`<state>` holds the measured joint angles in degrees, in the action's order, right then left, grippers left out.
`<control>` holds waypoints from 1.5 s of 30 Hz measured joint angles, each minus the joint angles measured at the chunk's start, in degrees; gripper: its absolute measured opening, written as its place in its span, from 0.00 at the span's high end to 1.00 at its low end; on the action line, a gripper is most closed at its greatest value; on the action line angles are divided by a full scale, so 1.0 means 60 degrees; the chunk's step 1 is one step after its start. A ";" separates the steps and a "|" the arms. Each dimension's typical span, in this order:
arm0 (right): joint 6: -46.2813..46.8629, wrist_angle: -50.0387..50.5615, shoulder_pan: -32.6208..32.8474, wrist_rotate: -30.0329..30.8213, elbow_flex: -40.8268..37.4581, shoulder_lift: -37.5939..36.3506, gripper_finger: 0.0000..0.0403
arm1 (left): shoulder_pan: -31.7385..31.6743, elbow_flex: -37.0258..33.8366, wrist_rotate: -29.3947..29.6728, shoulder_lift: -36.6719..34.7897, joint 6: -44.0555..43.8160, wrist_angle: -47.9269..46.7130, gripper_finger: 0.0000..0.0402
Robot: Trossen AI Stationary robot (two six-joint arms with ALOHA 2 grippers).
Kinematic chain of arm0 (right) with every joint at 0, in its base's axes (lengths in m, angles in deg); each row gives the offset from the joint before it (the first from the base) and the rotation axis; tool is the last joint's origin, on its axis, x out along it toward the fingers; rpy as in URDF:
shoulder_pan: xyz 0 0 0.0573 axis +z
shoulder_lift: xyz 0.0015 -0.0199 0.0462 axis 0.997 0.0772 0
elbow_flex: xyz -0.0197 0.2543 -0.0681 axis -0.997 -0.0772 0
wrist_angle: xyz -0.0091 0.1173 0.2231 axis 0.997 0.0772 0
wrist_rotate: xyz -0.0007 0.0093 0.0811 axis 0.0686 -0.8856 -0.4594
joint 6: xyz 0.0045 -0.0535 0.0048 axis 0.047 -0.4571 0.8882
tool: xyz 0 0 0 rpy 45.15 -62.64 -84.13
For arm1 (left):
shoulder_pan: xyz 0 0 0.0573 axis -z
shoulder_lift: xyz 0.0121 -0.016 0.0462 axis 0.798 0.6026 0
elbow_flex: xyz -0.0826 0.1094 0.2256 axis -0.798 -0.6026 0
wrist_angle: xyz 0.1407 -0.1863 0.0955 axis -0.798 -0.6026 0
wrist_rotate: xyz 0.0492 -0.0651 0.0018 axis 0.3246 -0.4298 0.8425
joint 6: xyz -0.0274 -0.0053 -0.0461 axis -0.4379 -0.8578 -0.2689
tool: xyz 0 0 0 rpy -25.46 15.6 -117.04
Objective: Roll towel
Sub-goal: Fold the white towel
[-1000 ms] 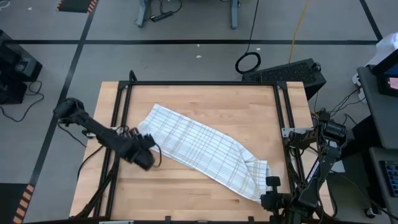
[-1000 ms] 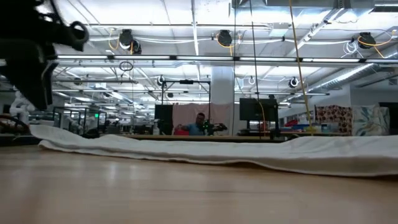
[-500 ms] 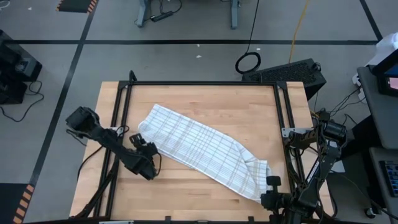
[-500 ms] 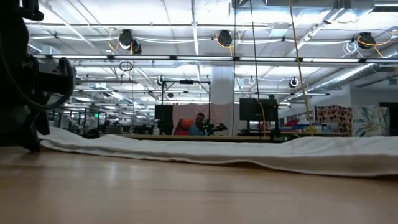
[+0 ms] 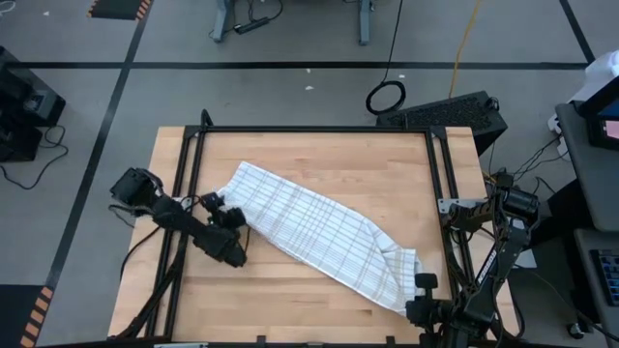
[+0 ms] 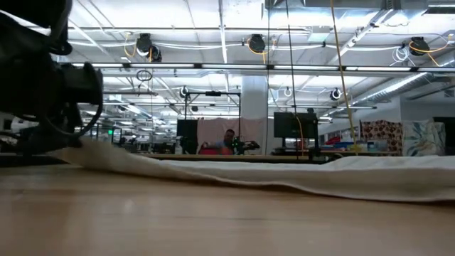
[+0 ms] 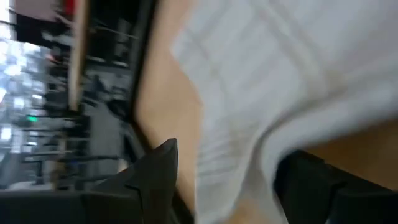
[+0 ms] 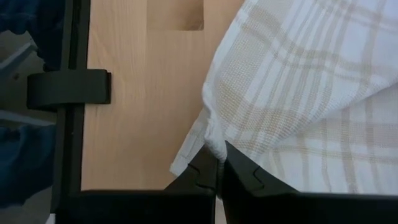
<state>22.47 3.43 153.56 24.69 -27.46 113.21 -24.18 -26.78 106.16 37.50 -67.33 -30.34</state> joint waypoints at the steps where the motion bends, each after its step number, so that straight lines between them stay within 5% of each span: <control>1: 0.0080 0.0027 0.0000 -0.0003 0.0000 0.0000 1.00 | -0.0095 0.0004 0.0170 -0.0037 0.0004 -0.0241 0.40; 6: 0.0208 0.0101 0.0013 -0.0010 0.0000 0.0004 1.00 | -0.0468 0.0127 0.0134 -0.0517 0.0385 -0.0693 0.40; 18: 0.1171 0.0957 0.0306 -0.0068 0.0000 0.0004 1.00 | -0.0117 0.0932 -0.2429 -0.1213 -0.0180 -0.1613 0.40; 25: 0.1264 0.1160 0.0433 -0.0065 0.0000 0.0004 1.00 | 0.0253 0.2370 -0.2934 -0.1217 -0.0554 -0.3074 0.40; 30: 0.1259 0.1162 0.0437 -0.0065 0.0000 0.0004 1.00 | 0.0172 0.2979 -0.2447 -0.1301 0.0422 -0.2052 0.40; 38: 0.1165 0.1163 0.0437 -0.0019 0.0000 0.0004 1.00 | -0.0731 0.1801 -0.2417 -0.1283 0.0296 -0.0559 0.49; 45: 0.1147 0.1158 0.0437 -0.0019 0.0002 0.0004 1.00 | -0.1156 0.1086 -0.3453 -0.1283 0.0438 0.0224 0.58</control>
<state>29.35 10.37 156.18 24.57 -27.44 113.24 -31.11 -20.26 85.44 29.81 -64.71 -29.00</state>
